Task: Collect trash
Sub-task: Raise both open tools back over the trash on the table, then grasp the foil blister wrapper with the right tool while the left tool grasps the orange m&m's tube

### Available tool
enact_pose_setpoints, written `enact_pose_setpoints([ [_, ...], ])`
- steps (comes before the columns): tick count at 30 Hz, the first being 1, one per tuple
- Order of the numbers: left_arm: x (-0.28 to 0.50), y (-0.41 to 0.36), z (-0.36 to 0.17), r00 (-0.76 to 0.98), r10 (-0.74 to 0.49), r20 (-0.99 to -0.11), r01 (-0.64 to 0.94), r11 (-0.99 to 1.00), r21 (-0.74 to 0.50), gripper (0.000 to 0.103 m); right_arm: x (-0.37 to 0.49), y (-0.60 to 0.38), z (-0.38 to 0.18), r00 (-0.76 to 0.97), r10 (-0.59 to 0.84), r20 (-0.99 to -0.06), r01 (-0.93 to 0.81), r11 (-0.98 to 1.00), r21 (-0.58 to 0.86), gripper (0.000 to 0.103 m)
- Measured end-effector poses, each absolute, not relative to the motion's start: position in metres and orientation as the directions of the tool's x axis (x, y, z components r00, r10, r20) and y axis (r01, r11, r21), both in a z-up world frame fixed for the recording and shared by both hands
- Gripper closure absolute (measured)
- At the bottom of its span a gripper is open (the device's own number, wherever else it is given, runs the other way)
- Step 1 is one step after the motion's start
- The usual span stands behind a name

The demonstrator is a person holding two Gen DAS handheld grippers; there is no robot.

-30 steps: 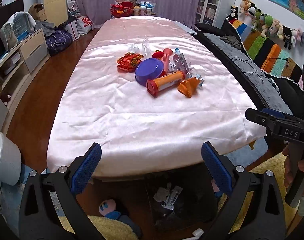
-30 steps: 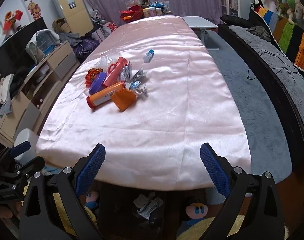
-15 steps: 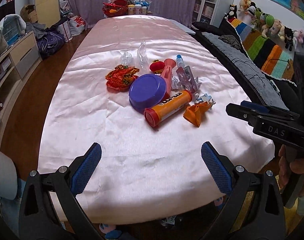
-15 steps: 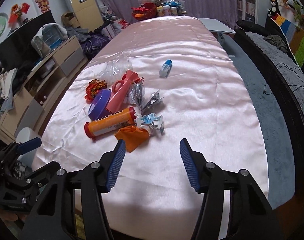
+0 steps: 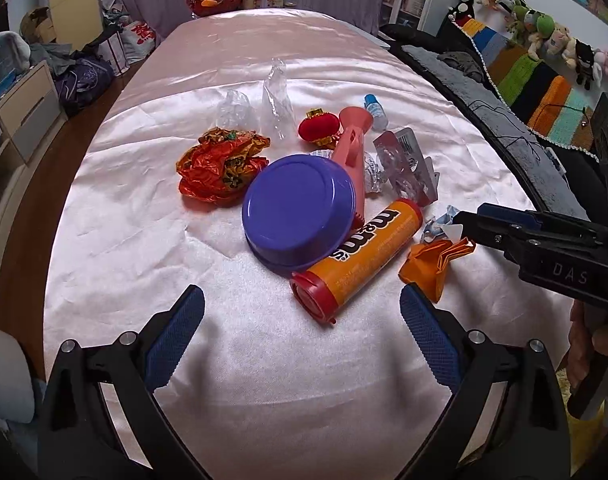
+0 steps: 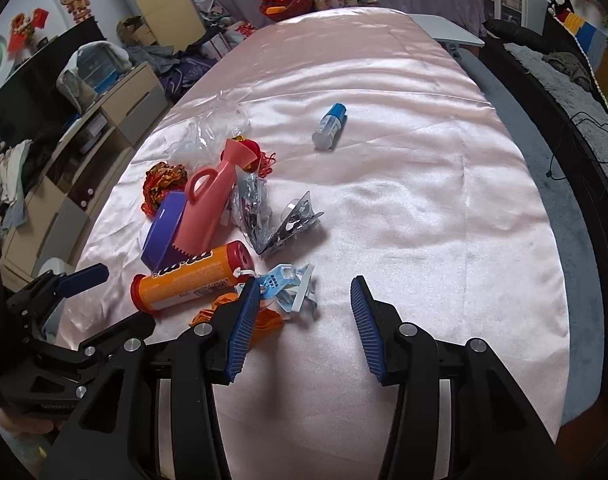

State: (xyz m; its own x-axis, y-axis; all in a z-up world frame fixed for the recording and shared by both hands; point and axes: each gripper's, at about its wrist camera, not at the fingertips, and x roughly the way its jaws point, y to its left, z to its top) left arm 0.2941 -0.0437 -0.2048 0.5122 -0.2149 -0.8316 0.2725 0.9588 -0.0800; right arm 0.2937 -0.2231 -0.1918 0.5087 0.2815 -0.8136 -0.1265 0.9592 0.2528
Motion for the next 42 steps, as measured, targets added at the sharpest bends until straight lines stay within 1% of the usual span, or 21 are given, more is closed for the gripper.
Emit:
enact_pose_setpoints([
  [5, 0.304, -0.053, -0.214, 0.491, -0.245, -0.836, 0.310, 0.946, -0.095, 0.010, 0.302, -0.219, -0.201, 0.491, 0.294, -0.820, -0.135, 0.956, 0.262, 0.055],
  [6, 0.306, -0.054, -0.214, 0.489, -0.251, -0.835, 0.317, 0.943, -0.099, 0.012, 0.304, -0.219, -0.202, 0.490, 0.296, -0.820, -0.134, 0.955, 0.265, 0.055],
  [8, 0.308, -0.057, -0.216, 0.481, -0.266, -0.835, 0.330, 0.938, -0.108, 0.021, 0.306, -0.219, -0.203, 0.488, 0.302, -0.819, -0.135, 0.953, 0.271, 0.055],
  [9, 0.309, -0.058, -0.217, 0.475, -0.274, -0.836, 0.336, 0.935, -0.115, 0.027, 0.307, -0.218, -0.203, 0.488, 0.304, -0.818, -0.137, 0.953, 0.271, 0.055],
  [10, 0.310, -0.059, -0.218, 0.469, -0.281, -0.837, 0.341, 0.932, -0.122, 0.032, 0.308, -0.218, -0.203, 0.489, 0.304, -0.817, -0.140, 0.952, 0.271, 0.057],
  [11, 0.310, -0.061, -0.219, 0.470, -0.283, -0.836, 0.345, 0.931, -0.121, 0.033, 0.309, -0.217, -0.204, 0.489, 0.306, -0.817, -0.143, 0.952, 0.271, 0.061],
  [12, 0.310, -0.062, -0.219, 0.475, -0.280, -0.834, 0.350, 0.930, -0.113, 0.036, 0.310, -0.217, -0.204, 0.489, 0.308, -0.816, -0.145, 0.951, 0.272, 0.062],
  [14, 0.310, -0.065, -0.219, 0.477, -0.281, -0.832, 0.362, 0.926, -0.105, 0.044, 0.312, -0.215, -0.204, 0.491, 0.306, -0.816, -0.149, 0.952, 0.267, 0.069],
  [15, 0.311, -0.065, -0.219, 0.476, -0.284, -0.832, 0.366, 0.924, -0.106, 0.049, 0.313, -0.215, -0.205, 0.491, 0.305, -0.816, -0.153, 0.952, 0.264, 0.072],
  [16, 0.311, -0.066, -0.218, 0.474, -0.285, -0.833, 0.371, 0.923, -0.105, 0.052, 0.314, -0.214, -0.205, 0.491, 0.305, -0.816, -0.156, 0.952, 0.262, 0.075],
  [20, 0.307, -0.069, -0.218, 0.469, -0.281, -0.837, 0.392, 0.916, -0.087, 0.057, 0.313, -0.212, -0.205, 0.497, 0.295, -0.816, -0.164, 0.956, 0.245, 0.082],
  [22, 0.303, -0.069, -0.218, 0.468, -0.284, -0.837, 0.397, 0.914, -0.088, 0.063, 0.312, -0.212, -0.204, 0.501, 0.290, -0.815, -0.166, 0.957, 0.238, 0.085],
  [25, 0.298, -0.067, -0.218, 0.468, -0.286, -0.836, 0.389, 0.916, -0.096, 0.067, 0.306, -0.215, -0.200, 0.516, 0.280, -0.810, -0.164, 0.960, 0.227, 0.086],
  [31, 0.280, -0.061, -0.215, 0.482, -0.285, -0.829, 0.372, 0.923, -0.101, 0.072, 0.289, -0.231, -0.187, 0.567, 0.249, -0.785, -0.137, 0.968, 0.208, 0.087],
  [42, 0.214, -0.056, -0.182, 0.537, -0.287, -0.793, 0.368, 0.926, -0.087, 0.073, 0.224, -0.229, -0.160, 0.611, 0.266, -0.746, -0.139, 0.963, 0.230, 0.087],
])
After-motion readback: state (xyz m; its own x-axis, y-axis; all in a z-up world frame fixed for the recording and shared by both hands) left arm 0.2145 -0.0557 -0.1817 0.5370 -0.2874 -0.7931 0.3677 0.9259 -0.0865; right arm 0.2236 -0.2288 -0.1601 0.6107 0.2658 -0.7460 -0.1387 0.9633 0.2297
